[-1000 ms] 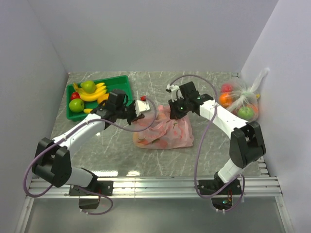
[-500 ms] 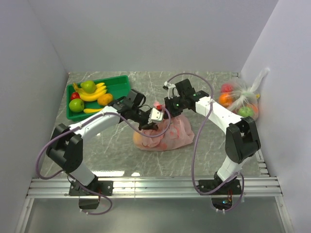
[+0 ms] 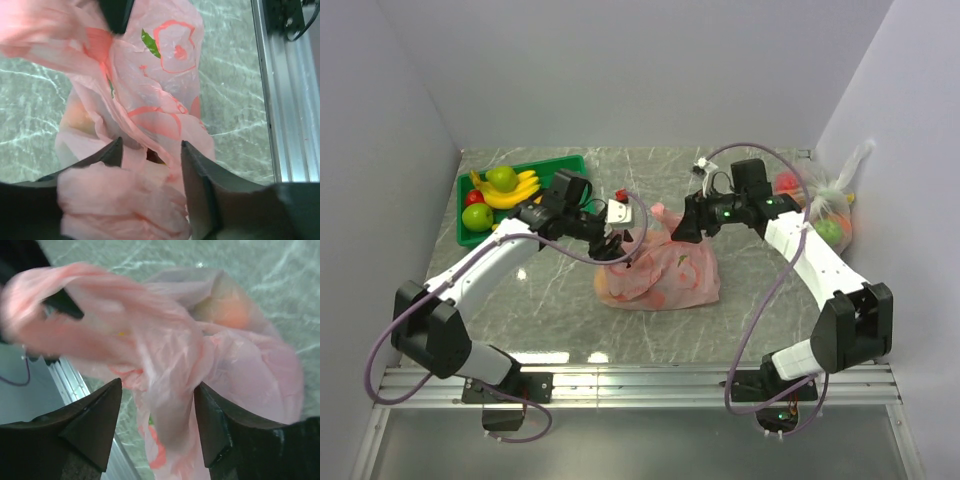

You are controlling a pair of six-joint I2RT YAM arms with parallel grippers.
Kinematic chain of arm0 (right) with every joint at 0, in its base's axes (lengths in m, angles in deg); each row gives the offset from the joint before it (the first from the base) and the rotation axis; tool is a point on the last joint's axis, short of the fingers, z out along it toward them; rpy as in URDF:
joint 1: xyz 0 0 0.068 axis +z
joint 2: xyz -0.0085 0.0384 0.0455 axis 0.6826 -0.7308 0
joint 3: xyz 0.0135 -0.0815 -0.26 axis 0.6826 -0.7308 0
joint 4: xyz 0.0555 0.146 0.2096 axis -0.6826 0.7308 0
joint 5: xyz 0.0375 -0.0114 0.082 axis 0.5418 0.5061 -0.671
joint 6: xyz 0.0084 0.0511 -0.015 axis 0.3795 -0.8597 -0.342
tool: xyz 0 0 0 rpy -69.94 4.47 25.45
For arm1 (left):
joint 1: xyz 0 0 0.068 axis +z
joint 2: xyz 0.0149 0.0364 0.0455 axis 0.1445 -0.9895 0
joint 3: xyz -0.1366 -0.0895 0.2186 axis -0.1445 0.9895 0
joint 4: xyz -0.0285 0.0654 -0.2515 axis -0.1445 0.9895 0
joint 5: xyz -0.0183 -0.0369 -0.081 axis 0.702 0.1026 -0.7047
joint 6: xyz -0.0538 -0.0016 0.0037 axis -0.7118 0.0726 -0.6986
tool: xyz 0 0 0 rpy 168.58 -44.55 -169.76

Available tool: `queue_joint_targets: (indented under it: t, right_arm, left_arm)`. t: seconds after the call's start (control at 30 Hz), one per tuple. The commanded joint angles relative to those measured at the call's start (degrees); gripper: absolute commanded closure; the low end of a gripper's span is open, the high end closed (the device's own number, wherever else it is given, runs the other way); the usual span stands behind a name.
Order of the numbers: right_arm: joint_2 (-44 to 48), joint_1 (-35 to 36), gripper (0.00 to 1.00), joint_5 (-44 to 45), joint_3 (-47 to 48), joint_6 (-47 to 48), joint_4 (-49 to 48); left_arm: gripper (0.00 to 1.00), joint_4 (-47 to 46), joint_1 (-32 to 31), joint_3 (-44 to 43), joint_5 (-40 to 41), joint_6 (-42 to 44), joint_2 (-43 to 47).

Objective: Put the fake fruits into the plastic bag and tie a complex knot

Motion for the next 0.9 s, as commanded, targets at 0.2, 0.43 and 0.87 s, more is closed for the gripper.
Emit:
queue_joint_targets:
  t: [0.2, 0.43, 0.87]
  right_arm:
    - [0.0, -4.3, 0.27, -9.3, 7.2, 32.1, 18.5]
    - [-2.3, -5.7, 0.33, -10.0, 5.6, 38.6, 14.9]
    - [-2.9, -4.6, 0.99, -14.4, 2.3, 19.6, -2.4]
  left_arm:
    - [0.35, -2.7, 1.4, 2.0, -3.5, -7.9, 3.9]
    - [0.19, -3.9, 3.4, 3.2, -2.7, -10.3, 5.6]
    - [0.01, -1.4, 10.3, 6.4, 0.7, -9.6, 12.9]
